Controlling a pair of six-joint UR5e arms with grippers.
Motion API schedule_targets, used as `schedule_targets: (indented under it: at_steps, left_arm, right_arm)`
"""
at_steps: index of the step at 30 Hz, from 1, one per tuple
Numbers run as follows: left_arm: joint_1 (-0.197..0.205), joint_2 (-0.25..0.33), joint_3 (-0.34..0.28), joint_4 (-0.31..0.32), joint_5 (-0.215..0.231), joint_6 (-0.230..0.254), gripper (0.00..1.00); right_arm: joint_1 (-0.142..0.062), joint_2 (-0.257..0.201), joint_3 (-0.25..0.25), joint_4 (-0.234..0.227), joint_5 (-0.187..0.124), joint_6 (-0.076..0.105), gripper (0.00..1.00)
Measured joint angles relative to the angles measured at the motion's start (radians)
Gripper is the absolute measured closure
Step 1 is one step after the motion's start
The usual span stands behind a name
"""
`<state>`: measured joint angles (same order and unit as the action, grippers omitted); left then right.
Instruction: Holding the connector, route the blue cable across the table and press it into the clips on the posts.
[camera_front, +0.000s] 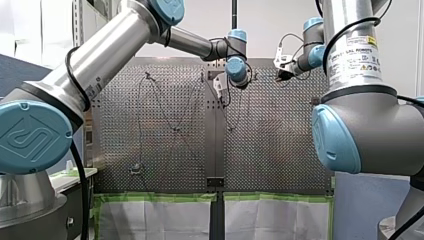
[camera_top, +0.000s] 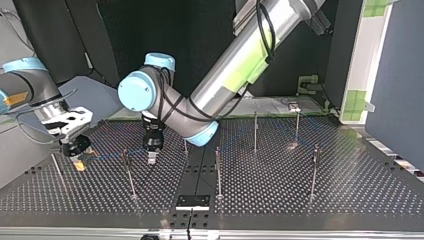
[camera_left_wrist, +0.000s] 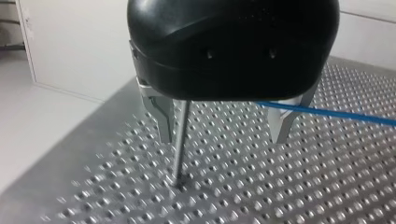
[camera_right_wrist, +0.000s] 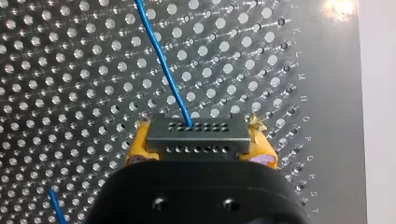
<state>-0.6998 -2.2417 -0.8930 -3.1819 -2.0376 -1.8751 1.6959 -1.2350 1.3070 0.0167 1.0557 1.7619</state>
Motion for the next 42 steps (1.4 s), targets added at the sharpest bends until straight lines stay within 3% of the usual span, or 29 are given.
schedule_targets:
  at_steps: [11,19,24,42]
  left_arm:
    - [-0.033,0.112,-0.111,0.074,0.074,0.016,0.00]
    - [-0.056,0.187,-0.186,0.022,0.029,0.035,0.00]
    - [-0.058,0.240,-0.239,0.022,0.001,0.036,0.00]
    - [-0.050,0.436,-0.435,0.201,0.000,0.017,0.00]
  right_arm:
    - [0.000,0.001,-0.001,0.001,-0.001,0.000,1.00]
    - [0.004,0.000,0.000,0.004,-0.002,0.000,1.00]
    - [0.008,0.000,0.000,0.006,-0.002,0.001,1.00]
    - [0.016,0.000,0.001,0.006,-0.002,0.000,1.00]
